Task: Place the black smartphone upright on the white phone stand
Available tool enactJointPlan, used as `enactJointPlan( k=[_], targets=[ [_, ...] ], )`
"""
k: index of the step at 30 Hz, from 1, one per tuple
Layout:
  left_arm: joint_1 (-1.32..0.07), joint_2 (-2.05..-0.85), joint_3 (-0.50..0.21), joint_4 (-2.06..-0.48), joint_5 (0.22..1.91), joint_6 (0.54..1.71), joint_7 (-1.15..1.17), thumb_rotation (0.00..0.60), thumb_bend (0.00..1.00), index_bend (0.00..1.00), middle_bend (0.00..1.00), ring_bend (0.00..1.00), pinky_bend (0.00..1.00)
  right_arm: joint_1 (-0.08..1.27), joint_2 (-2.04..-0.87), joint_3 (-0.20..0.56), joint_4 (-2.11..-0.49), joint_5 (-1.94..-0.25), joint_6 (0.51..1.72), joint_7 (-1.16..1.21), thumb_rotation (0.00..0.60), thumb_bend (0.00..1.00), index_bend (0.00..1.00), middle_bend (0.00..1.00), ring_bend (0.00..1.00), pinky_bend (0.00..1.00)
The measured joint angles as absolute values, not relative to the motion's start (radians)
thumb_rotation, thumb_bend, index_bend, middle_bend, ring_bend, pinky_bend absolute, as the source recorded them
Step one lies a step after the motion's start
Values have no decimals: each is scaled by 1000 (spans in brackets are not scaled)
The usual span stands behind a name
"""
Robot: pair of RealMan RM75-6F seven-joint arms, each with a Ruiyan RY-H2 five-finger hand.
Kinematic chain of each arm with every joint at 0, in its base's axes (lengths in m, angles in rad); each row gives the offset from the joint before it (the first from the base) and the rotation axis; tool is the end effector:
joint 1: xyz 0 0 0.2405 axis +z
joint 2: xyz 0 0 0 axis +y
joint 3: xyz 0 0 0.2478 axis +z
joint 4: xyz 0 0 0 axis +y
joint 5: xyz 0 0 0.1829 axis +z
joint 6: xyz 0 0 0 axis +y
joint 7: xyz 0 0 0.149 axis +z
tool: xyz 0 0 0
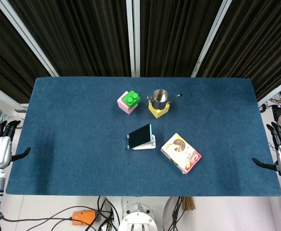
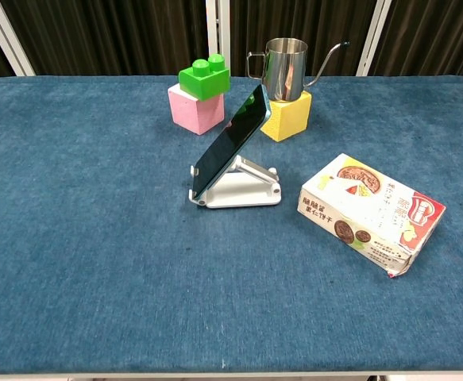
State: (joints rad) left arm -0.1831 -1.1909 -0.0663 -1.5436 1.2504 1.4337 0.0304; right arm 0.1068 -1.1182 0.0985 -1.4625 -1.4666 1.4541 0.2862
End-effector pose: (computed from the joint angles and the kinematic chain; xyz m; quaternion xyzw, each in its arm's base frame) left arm -0.3160 0.2143 0.1732 -0.5436 -0.4201 -0.3595 0.6315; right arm -0.3161 -0.2007 0.2014 0.5481 -0.4213 0.4402 0.5730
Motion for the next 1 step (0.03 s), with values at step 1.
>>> enactJointPlan(
  k=[1],
  targets=[
    [-161,-1180,-57,-1555,1255,1454,24,600,139,127,118,0,0,107,-1120,98,-1463,-1469,1455,288,600,60,0,60,0,71]
  ],
)
